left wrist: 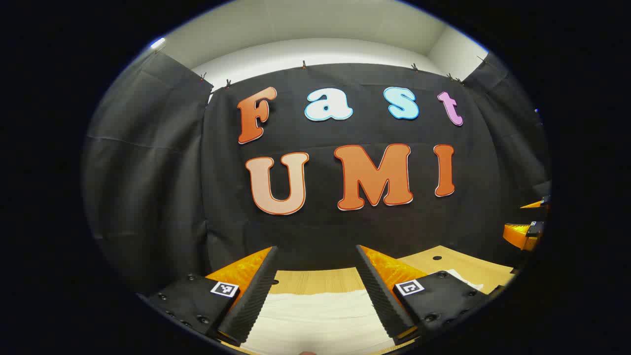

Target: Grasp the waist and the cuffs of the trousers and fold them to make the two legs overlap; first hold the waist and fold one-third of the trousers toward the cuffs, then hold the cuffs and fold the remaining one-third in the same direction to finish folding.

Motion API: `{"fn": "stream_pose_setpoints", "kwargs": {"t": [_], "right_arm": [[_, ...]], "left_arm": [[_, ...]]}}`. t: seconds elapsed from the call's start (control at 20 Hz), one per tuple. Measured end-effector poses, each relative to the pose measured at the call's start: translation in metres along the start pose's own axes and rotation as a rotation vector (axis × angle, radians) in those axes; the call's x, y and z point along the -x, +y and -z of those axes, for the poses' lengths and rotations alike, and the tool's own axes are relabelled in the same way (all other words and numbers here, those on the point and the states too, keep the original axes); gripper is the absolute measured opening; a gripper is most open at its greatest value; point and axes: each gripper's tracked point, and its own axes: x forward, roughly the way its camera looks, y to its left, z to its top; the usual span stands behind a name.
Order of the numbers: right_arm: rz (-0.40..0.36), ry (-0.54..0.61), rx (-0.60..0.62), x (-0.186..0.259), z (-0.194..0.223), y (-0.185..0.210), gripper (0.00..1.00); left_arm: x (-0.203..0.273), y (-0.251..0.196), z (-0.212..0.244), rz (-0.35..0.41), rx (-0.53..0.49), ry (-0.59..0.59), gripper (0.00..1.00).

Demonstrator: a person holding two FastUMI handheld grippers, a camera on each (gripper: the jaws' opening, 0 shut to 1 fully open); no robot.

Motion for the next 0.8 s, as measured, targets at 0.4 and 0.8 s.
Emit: {"fn": "stream_pose_setpoints", "kwargs": {"t": [0.4,0.8], "right_arm": [[0.002,0.004,0.003,0.005,0.001,0.0,0.98],[-0.004,0.012,0.009,0.009,0.006,-0.004,0.98]], "left_arm": [[0.005,0.007,0.001,-0.011,-0.007,0.001,1.0],[0.013,0.006,0.002,-0.021,-0.017,0.01,1.0]]}}
